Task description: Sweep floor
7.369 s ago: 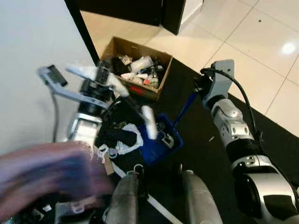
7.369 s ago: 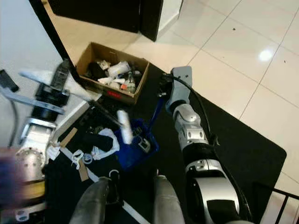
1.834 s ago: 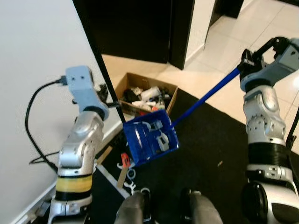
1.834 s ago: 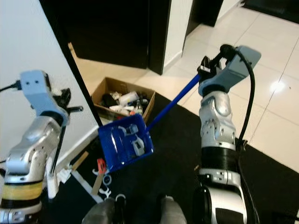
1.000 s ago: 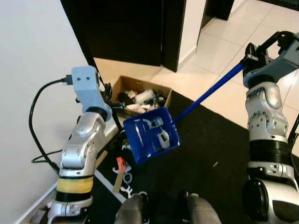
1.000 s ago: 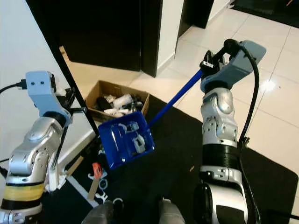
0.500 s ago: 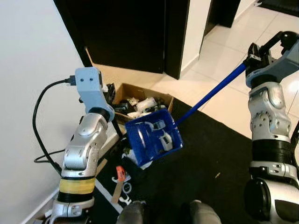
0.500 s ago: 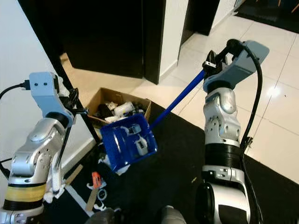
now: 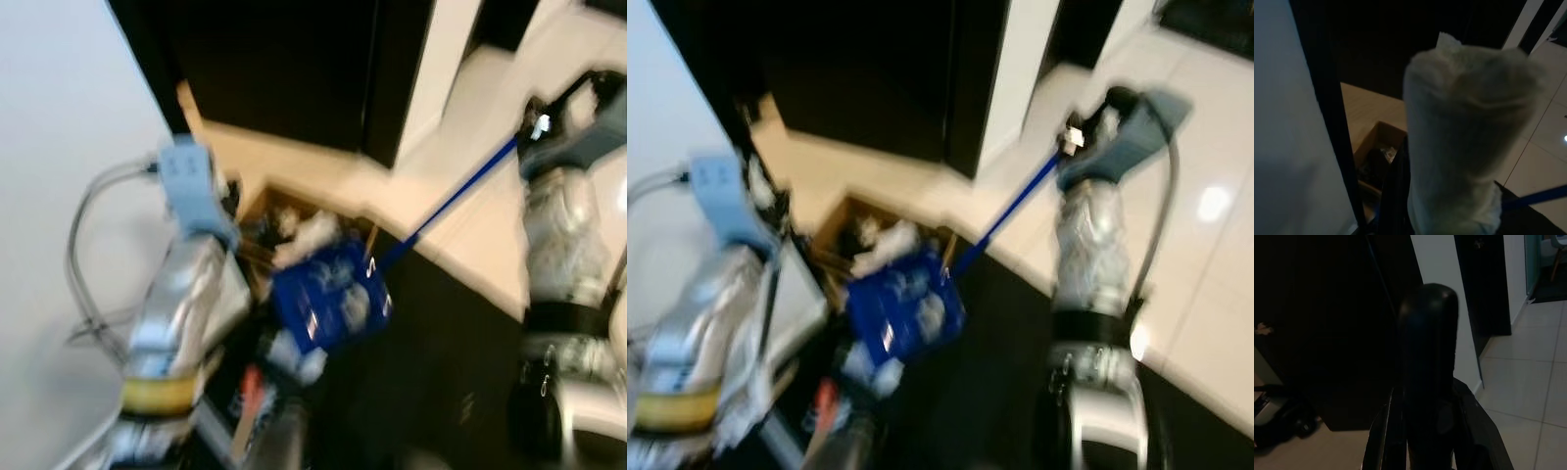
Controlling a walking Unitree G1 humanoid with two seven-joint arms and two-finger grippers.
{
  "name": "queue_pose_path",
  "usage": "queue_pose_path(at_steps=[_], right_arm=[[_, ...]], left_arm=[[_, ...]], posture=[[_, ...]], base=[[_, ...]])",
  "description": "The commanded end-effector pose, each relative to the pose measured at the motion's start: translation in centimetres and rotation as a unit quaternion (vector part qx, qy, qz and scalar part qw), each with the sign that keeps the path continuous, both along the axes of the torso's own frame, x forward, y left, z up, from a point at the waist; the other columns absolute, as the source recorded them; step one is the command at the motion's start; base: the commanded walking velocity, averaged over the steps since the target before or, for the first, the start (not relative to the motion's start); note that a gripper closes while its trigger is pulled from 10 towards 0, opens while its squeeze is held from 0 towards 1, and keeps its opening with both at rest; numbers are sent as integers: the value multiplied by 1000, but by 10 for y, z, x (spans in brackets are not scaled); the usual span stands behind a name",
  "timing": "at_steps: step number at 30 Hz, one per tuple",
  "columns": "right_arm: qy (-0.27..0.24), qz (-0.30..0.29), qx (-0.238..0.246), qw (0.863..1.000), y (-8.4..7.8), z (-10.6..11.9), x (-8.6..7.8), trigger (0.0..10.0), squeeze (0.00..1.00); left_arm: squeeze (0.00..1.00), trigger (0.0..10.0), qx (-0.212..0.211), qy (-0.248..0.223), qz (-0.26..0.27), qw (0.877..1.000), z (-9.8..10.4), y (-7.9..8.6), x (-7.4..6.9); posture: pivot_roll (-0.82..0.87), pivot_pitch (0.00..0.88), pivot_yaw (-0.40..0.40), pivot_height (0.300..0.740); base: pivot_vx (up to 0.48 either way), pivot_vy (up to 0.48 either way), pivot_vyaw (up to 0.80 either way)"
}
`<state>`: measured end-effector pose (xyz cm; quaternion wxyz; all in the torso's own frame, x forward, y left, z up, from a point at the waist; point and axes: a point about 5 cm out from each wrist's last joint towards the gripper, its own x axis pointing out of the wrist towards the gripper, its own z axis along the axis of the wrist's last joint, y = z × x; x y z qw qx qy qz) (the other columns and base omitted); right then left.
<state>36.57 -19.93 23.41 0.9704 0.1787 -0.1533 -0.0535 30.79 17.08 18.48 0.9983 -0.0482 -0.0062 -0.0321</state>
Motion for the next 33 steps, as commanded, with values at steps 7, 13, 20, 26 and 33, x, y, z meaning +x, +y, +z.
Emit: queue_pose_path(at_steps=[7, 13, 20, 26, 33], right_arm=[[-31, -10, 10, 999, -7, 11, -3, 10000, 0], [-32, -12, 11, 999, -7, 11, -3, 10000, 0], [-32, -14, 11, 999, -8, 11, -3, 10000, 0], [-32, -13, 11, 999, -8, 11, -3, 10000, 0], [-33, -13, 12, 999, -7, 12, -3, 10000, 0]], left_arm=[[0, 10000, 19, -20, 1, 1000, 6, 0, -2], [0, 10000, 20, -21, 1, 1000, 6, 0, -2], [0, 10000, 21, -20, 0, 1000, 6, 0, -2], [0, 10000, 19, -19, 0, 1000, 6, 1, -2], [0, 10000, 20, -19, 0, 1000, 6, 1, -2]], posture=[[33, 97, 19, 740], [34, 98, 21, 740], [33, 100, 21, 740], [35, 100, 21, 740], [37, 100, 21, 740]], base=[[480, 0, 0], [480, 0, 0], [478, 0, 0], [464, 0, 0], [465, 0, 0]])
